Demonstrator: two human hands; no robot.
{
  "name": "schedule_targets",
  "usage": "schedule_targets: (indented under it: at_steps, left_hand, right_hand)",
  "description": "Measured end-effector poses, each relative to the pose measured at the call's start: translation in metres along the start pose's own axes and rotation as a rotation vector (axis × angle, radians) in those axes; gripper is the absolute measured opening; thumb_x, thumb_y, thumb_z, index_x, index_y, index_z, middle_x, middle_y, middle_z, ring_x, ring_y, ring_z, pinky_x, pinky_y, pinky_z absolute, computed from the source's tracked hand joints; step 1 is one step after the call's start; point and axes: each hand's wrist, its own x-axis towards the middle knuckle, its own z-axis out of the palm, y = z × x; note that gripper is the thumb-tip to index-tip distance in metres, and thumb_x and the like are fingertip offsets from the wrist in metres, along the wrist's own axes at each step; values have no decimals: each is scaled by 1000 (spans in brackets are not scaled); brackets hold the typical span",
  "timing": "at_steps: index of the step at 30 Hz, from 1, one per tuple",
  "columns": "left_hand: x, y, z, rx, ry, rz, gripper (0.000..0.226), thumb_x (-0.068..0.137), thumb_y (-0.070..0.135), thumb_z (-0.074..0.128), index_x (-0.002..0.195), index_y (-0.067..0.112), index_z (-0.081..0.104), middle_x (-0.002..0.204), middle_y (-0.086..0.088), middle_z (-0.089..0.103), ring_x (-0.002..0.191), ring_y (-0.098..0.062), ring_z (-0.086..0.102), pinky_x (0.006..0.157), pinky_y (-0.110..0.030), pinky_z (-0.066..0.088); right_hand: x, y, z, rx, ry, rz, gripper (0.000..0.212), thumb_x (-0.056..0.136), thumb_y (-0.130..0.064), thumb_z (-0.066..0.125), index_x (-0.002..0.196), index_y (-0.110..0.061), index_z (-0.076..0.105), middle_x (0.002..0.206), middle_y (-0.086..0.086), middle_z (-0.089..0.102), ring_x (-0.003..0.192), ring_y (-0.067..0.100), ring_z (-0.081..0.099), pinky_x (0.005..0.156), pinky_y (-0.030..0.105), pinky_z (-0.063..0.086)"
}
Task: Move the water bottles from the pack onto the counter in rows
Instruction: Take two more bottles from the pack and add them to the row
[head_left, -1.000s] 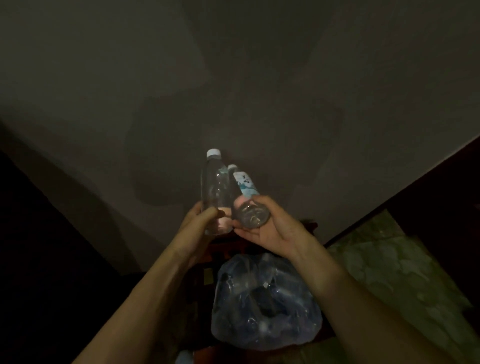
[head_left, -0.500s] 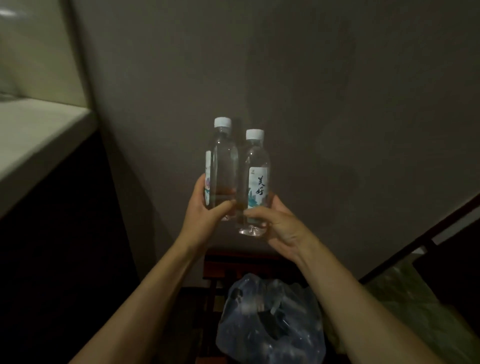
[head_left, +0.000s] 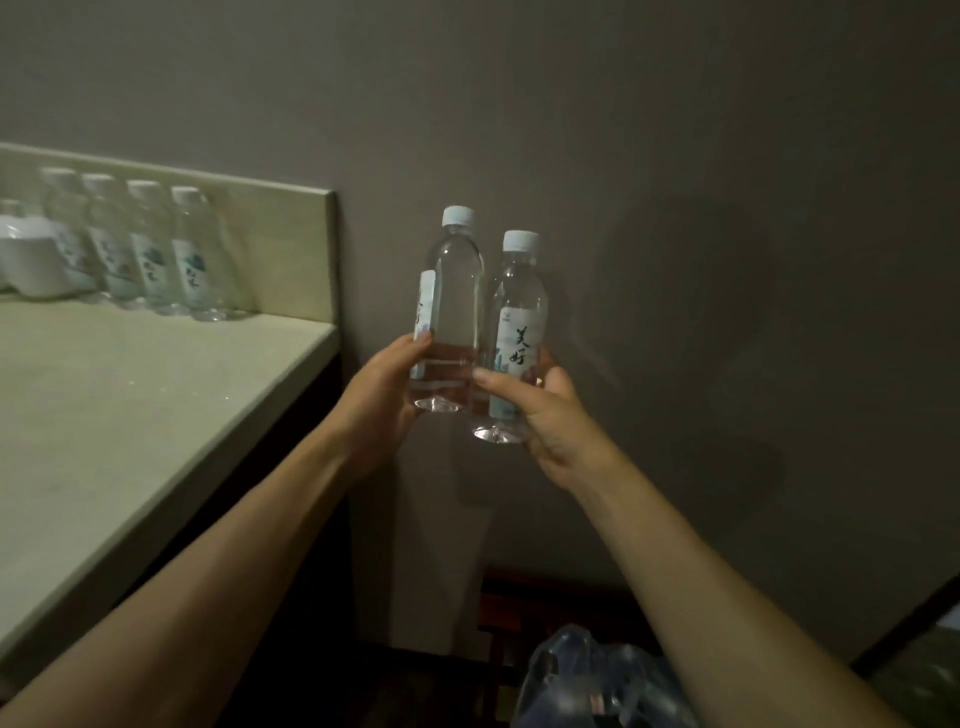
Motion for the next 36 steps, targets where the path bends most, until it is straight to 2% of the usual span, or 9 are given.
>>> schedule_targets:
  at_steps: [8, 13, 15, 17, 20, 26, 29, 33, 36]
  left_hand:
    - [7, 47, -70, 108, -109, 8, 38, 102, 17, 44, 131, -7, 53, 112, -19, 69, 92, -25, 72, 71, -28, 58]
    - [20, 86, -161, 313, -180, -30, 36, 102, 11, 45, 136, 7, 53, 128, -11, 66, 118, -21, 65, 81, -20, 55]
    - [25, 97, -198, 372, -189, -11, 37, 100, 11, 49, 137, 10, 53, 128, -8, 67, 118, -19, 65, 85, -21, 54]
    - [29, 105, -230, 424, -174, 13, 40, 97, 8, 54, 137, 12, 53, 127, -8, 67, 118, -20, 64, 91, -27, 51]
    - [31, 113, -266, 463, -109, 27, 48, 92, 7, 62, 138, 13, 52, 123, -7, 66, 110, -17, 67, 85, -25, 57]
    - [36, 108, -299, 609, 71, 105, 52, 83, 11, 74, 130, 15, 51, 119, 0, 65, 108, -15, 66, 91, -36, 57]
    - [37, 98, -301, 653, 162, 158, 53, 81, 10, 76, 127, 13, 50, 118, 2, 63, 105, -12, 64, 85, -28, 58]
    - [39, 87, -300, 654, 265, 181, 47, 80, 11, 78, 115, 24, 48, 102, 18, 60, 94, 2, 61, 71, -15, 54]
    - [42, 84, -299, 698, 294, 195, 49, 79, 13, 79, 113, 26, 46, 98, 22, 57, 86, 9, 60, 66, -10, 51]
  right_hand:
    - [36, 13, 71, 41, 17, -64, 46, 79, -9, 75, 117, -18, 51, 108, 9, 71, 98, 29, 71, 86, 52, 56]
    - [69, 36, 147, 46, -22, -57, 48, 81, -8, 73, 121, -18, 49, 97, -1, 75, 90, 22, 73, 73, 42, 60]
    - [82, 48, 176, 40, -15, -27, 51, 80, -10, 75, 122, -20, 49, 102, 0, 73, 92, 21, 73, 75, 42, 60]
    - [94, 60, 206, 13, 11, -12, 52, 77, -11, 77, 120, -21, 50, 112, 6, 69, 99, 24, 71, 83, 50, 58]
    - [104, 75, 241, 25, 55, -12, 55, 73, -14, 81, 119, -19, 51, 114, 11, 67, 101, 29, 70, 84, 54, 56]
    - [116, 96, 278, -102, 173, -43, 53, 77, -12, 78, 121, -21, 48, 106, 9, 67, 90, 21, 72, 72, 36, 61]
    - [120, 104, 284, -176, 191, -64, 55, 79, -10, 76, 123, -22, 45, 103, 5, 65, 86, 14, 71, 66, 27, 59]
    - [125, 113, 287, -291, 193, -101, 51, 80, -9, 75, 118, -24, 45, 97, -2, 61, 75, -9, 65, 56, 10, 50]
    - [125, 121, 287, -285, 197, -121, 51, 79, -6, 76, 114, -25, 45, 96, -7, 61, 75, -14, 63, 56, 7, 48]
